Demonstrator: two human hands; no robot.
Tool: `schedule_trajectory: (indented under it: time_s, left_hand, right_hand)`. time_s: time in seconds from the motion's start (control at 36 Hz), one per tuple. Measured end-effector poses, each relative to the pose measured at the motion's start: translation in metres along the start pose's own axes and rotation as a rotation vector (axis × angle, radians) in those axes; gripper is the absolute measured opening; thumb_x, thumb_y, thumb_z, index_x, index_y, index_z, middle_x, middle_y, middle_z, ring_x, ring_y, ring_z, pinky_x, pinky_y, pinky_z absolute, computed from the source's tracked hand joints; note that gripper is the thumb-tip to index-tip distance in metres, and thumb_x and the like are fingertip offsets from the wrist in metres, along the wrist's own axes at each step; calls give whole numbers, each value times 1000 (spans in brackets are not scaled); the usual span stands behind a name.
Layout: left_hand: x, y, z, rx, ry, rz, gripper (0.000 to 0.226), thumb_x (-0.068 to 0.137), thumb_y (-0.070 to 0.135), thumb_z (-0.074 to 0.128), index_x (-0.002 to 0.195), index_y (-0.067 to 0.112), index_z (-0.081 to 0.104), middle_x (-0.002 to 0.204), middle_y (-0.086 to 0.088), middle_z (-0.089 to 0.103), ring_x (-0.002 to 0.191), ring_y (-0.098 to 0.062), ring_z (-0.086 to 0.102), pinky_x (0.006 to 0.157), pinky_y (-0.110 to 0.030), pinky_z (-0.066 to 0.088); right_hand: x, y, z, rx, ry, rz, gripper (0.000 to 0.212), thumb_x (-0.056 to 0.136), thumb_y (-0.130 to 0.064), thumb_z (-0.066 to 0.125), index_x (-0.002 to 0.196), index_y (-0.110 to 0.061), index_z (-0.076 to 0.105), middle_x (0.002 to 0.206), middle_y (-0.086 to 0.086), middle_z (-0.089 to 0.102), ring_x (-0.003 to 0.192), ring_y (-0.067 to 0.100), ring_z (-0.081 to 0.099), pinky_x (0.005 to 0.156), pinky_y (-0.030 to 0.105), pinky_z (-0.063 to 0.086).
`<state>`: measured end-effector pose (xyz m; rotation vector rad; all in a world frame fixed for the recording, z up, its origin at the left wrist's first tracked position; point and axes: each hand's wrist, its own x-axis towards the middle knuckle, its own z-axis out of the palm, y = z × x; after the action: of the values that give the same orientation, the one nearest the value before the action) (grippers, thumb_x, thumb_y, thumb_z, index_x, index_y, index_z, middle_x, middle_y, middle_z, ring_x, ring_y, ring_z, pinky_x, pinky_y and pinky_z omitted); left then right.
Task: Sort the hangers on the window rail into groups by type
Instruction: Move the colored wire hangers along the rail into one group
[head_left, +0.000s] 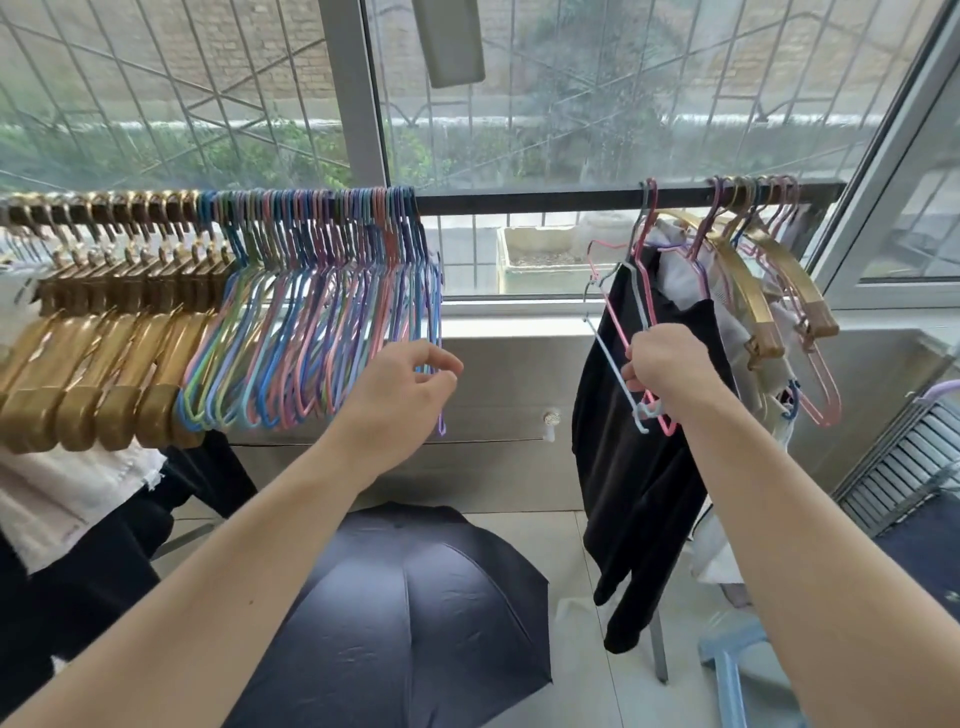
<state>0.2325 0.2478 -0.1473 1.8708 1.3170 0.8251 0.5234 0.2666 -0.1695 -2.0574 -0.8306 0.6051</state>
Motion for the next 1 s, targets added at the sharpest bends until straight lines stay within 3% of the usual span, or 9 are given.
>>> schedule_trajectory:
  time_s: [0.14,0.22,0.33,0.42,0.53,0.64,0.72,0.83,1.0]
  left_hand:
    - [-3,-1,-2,-14,-15,-6,16,104,18,53,107,23,68,51,12,58,93,-33,71,54,-9,46]
    - [-5,-2,-2,-14,-3,-8,15,103,20,55,106,25,69,79,5,67,95,-22,71,64,-20,43]
    - [-9,-3,-2,-19,-2,-26,15,103,19,55,106,26,69,85,-7,72,95,-33,71,63,-22,45]
    - [-11,-7,-6,-16,0,-49,15,103,21,56,106,28,69,98,-5,73,92,-31,72,66,-24,46]
    - [-11,-14,-13,-8,38,-63,16,100,21,59,101,31,71,101,8,70,89,-22,71,71,-26,50]
    - [-11,-20,-22,-79,76,-97,17,101,14,59,101,29,68,86,-2,76,85,-27,73,90,-49,60]
    - [-14,-24,-26,-121,95,-108,19,101,12,59,107,29,63,88,-5,77,85,-28,73,89,-51,60]
    - [-18,-28,-28,-137,115,-144,19,102,12,58,110,28,62,93,-4,76,82,-20,73,85,-42,62]
    - [-21,-29,-41,-147,158,-164,16,102,10,57,104,25,65,89,-7,76,84,-25,74,80,-38,63]
  right_hand:
    - [-9,3,-11,-175,83,-43,18,98,-7,47,100,2,62,87,17,68,73,30,67,53,27,42]
    - [-5,9,-13,-256,111,-74,15,100,-5,45,101,0,59,79,12,57,61,23,55,48,23,32]
    - [-13,8,-13,-301,135,-118,19,101,-11,43,106,-1,58,100,20,60,88,36,63,65,30,40]
    - [-26,11,-9,-395,280,-299,29,100,-15,44,124,-1,53,118,21,54,116,43,51,89,44,41]
    - [-45,9,10,-416,505,-649,25,96,-10,51,119,-2,60,113,20,58,103,33,49,85,40,41]
    - [-68,-12,47,-220,-20,-604,24,99,-17,48,109,-10,69,102,5,68,97,25,61,85,38,49]
    - [-83,-26,84,-147,-297,-523,26,102,-22,49,118,-15,68,111,-3,68,104,18,62,92,33,49]
    - [-88,-38,128,141,-412,-288,28,101,-25,53,122,-17,70,113,-4,66,105,15,59,88,28,43]
    - [-85,-47,154,294,-388,-87,15,99,-32,61,92,-19,65,80,-10,60,80,12,57,84,32,45]
